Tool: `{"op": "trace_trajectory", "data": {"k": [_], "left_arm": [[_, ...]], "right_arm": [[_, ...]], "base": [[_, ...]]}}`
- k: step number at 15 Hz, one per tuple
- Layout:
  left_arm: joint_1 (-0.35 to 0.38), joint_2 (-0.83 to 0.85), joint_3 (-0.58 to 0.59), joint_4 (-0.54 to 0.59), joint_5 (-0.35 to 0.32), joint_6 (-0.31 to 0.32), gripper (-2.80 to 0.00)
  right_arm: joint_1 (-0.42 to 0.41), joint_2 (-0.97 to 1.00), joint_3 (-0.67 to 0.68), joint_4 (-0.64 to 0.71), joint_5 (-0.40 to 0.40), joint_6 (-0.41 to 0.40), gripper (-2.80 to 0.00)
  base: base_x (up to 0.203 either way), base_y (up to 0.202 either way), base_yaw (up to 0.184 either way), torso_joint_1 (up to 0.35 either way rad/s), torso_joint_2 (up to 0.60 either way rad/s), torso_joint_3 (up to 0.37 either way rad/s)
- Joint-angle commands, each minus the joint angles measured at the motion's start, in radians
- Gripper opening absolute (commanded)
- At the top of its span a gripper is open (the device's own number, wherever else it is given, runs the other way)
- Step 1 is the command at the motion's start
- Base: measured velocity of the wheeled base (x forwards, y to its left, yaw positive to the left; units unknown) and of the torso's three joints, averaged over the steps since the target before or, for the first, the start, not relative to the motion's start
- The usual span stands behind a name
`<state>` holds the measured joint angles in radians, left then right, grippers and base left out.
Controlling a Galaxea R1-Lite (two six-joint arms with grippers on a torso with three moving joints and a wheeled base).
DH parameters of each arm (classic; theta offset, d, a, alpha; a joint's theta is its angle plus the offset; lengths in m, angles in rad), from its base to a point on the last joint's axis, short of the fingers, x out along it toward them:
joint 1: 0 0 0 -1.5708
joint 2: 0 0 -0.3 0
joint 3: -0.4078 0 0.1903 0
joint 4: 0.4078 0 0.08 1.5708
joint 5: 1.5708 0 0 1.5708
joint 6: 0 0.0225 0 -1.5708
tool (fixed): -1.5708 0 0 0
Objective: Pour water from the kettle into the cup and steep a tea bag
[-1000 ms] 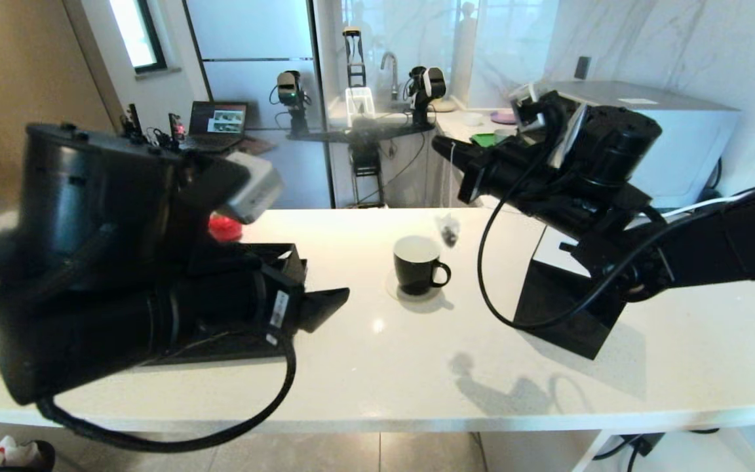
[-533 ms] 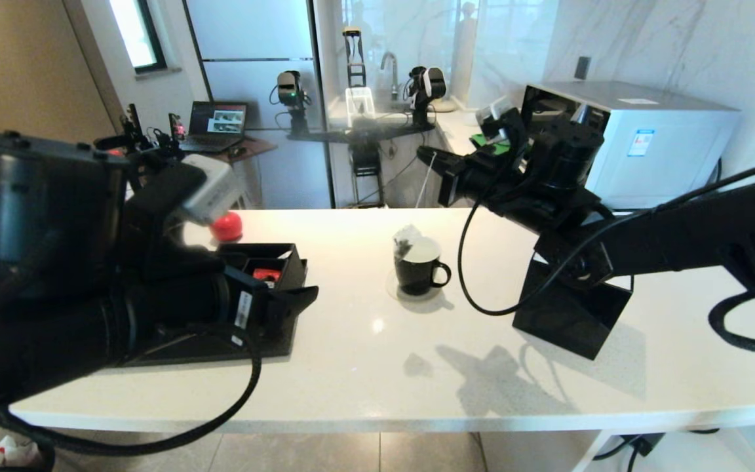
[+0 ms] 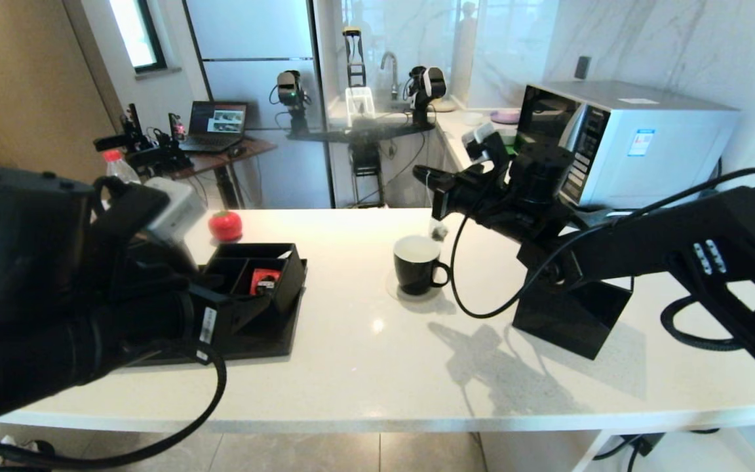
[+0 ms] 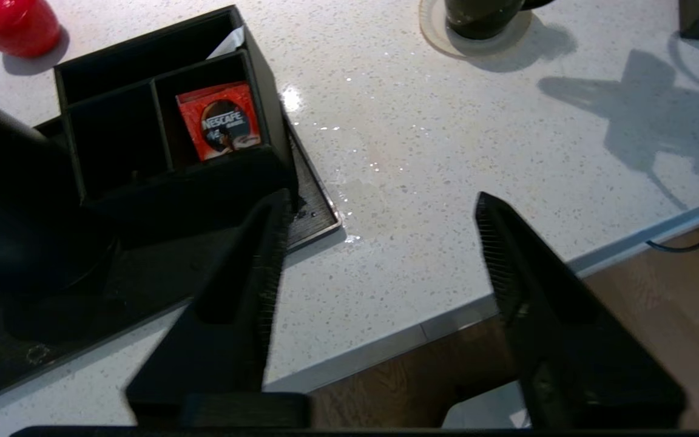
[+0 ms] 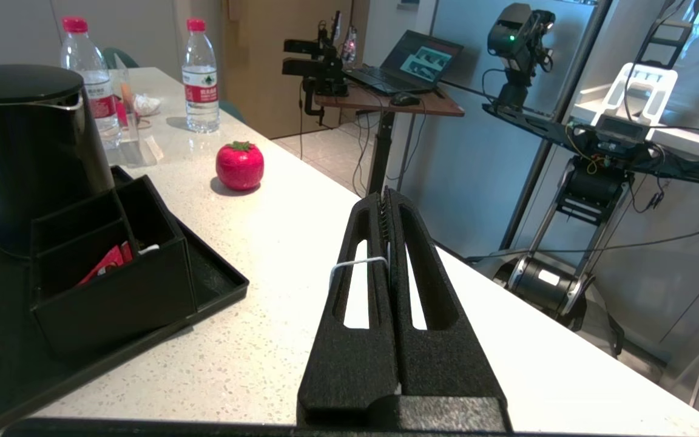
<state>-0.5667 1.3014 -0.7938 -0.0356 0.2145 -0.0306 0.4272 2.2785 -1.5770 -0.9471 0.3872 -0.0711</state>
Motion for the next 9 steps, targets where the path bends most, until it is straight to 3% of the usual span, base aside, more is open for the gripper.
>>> {"op": "trace_trajectory", "data": {"k": [1, 9], "left_arm": [[0.010, -0.004, 0.008, 0.000, 0.002, -0.002, -2.80], [0.076, -0.056, 0.167, -0.003, 0.000, -0.003, -2.80]], "right_arm": [[-0.007, 0.025, -0.027, 0.003, 0.002, -0.001, -2.80], [-0.019, 0.078, -0.086, 0.040, 0.004, -0.001, -2.80]], "base": [[0.000, 0.000, 0.000, 0.000, 0.00, 0.000], [0.000, 0.000, 0.000, 0.000, 0.00, 0.000]]}}
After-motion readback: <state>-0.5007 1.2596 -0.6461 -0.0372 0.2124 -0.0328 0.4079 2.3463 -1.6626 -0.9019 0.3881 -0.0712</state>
